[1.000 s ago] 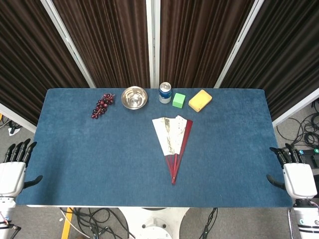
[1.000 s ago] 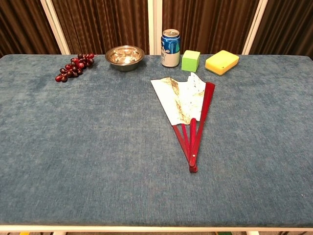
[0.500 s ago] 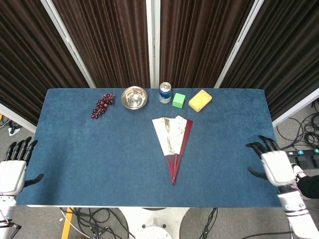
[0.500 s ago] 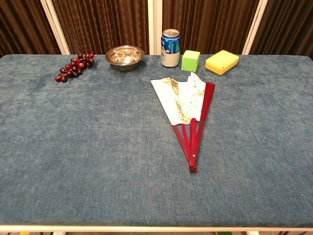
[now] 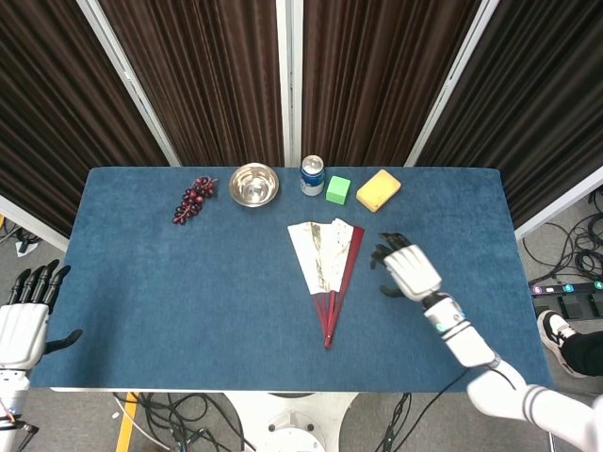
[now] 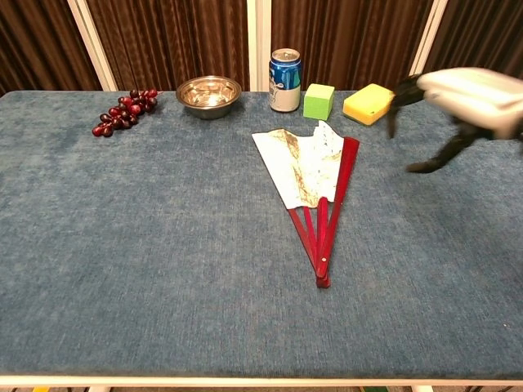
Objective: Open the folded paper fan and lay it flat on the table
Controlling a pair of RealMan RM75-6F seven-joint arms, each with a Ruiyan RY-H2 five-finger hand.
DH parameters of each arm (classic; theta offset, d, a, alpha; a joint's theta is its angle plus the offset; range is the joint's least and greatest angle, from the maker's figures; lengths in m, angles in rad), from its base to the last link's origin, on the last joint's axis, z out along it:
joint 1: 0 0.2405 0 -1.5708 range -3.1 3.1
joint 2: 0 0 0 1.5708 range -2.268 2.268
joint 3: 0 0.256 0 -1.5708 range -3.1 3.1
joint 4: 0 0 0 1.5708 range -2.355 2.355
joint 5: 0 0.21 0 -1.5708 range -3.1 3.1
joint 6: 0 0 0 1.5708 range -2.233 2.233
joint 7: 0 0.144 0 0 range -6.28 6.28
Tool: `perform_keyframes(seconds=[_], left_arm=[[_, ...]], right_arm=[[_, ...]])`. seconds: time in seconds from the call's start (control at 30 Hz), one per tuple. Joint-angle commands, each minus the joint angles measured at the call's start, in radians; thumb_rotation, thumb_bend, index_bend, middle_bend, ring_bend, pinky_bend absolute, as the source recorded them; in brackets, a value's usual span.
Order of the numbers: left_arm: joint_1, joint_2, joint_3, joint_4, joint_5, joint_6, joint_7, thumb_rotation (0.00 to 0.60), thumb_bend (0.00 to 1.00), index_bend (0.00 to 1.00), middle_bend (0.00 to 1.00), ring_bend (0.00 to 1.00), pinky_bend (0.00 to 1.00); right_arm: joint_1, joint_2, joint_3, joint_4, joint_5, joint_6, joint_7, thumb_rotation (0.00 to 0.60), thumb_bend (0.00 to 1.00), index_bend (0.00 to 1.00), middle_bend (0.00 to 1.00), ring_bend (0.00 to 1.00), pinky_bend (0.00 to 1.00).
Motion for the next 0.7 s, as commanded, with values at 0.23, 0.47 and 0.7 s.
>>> perform_keyframes(seconds=[0.23, 0.47, 0.7], left_arm=[[-0.005, -0.004, 0.009, 0.016, -0.005, -0.026, -0.018, 0.600, 0.09, 0.16, 0.12, 0.08, 0.02], [-0.009, -0.010, 0.007, 0.027, -0.008, -0.033, -0.028, 0.600, 0.09, 0.16, 0.12, 0.08, 0.02], [-0.008, -0.009, 0.013, 0.032, -0.009, -0.041, -0.053, 0.600, 0.09, 0.16, 0.12, 0.08, 0.02]], right_arm=[[0.083, -0.235, -0.029, 0.255, -0.008, -0.004, 0.006, 0.600, 0.04, 0.47, 0.37, 0.14, 0.17], [0.096, -0.355, -0.053, 0.412, -0.009, 0.025, 0.036, 0.600, 0.08, 0.46, 0.37, 0.14, 0.06], [0.101, -0.422, -0.072, 0.534, -0.009, 0.044, 0.081, 0.600, 0.16, 0.46, 0.37, 0.14, 0.05]])
